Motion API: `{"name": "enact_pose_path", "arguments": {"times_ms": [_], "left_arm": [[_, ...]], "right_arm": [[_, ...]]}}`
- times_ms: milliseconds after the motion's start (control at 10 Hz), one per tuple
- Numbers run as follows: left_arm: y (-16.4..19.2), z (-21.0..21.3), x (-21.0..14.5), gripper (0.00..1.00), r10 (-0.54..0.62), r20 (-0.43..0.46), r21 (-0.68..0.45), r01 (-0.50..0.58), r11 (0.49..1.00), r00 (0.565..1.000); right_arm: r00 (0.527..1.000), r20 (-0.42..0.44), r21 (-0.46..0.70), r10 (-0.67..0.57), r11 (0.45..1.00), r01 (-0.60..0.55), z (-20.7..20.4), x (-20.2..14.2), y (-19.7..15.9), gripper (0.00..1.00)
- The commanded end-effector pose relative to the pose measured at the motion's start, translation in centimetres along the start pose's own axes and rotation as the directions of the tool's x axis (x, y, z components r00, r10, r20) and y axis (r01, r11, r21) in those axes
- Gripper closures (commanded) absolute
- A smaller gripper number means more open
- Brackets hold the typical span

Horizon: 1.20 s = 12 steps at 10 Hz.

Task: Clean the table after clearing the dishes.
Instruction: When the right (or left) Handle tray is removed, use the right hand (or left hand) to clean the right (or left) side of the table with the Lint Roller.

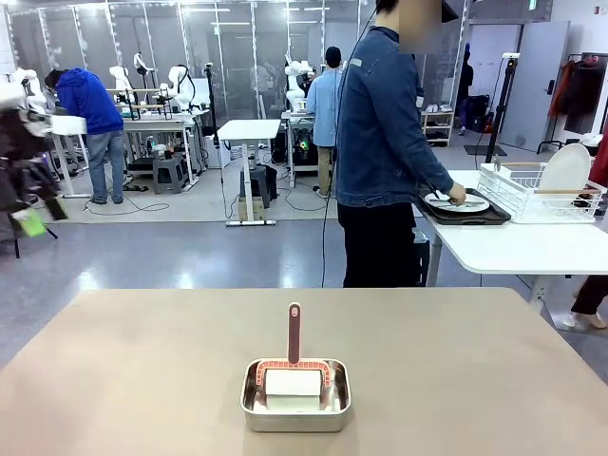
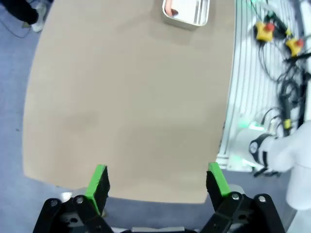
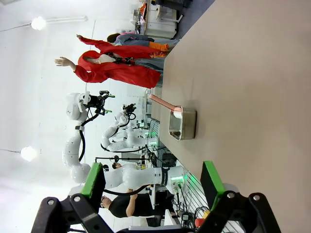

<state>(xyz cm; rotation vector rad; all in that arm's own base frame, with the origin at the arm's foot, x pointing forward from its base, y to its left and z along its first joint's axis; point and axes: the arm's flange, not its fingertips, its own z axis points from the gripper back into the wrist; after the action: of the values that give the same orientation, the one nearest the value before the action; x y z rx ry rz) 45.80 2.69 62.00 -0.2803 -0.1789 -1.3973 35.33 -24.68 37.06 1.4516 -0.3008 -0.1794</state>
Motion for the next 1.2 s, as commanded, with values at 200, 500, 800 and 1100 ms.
{"name": "enact_pose_path", "arguments": {"times_ms": [200,500,800,1100], "left_arm": [[-2.7,-7.3,9.0,0.00,-0.197,-0.207,0.049,0.212,0.976,0.958],[-3.4,-11.5,12.9,0.00,-0.212,-0.204,0.013,0.219,0.976,0.956],[-3.2,-11.2,13.5,0.00,-0.239,-0.199,-0.010,0.242,0.970,0.950],[-3.2,-11.2,13.5,0.00,-0.239,-0.199,-0.010,0.242,0.970,0.950]], "right_arm": [[1.000,-0.001,0.005,0.004,1.000,-0.004,0.0,-0.1,0.4,0.00],[1.000,-0.001,0.005,0.004,1.000,-0.004,0.0,-0.1,0.4,0.00],[1.000,-0.001,0.005,0.004,1.000,-0.004,0.0,-0.1,0.4,0.00],[1.000,-0.001,0.005,0.004,1.000,-0.004,0.0,-0.1,0.4,0.00]]}}
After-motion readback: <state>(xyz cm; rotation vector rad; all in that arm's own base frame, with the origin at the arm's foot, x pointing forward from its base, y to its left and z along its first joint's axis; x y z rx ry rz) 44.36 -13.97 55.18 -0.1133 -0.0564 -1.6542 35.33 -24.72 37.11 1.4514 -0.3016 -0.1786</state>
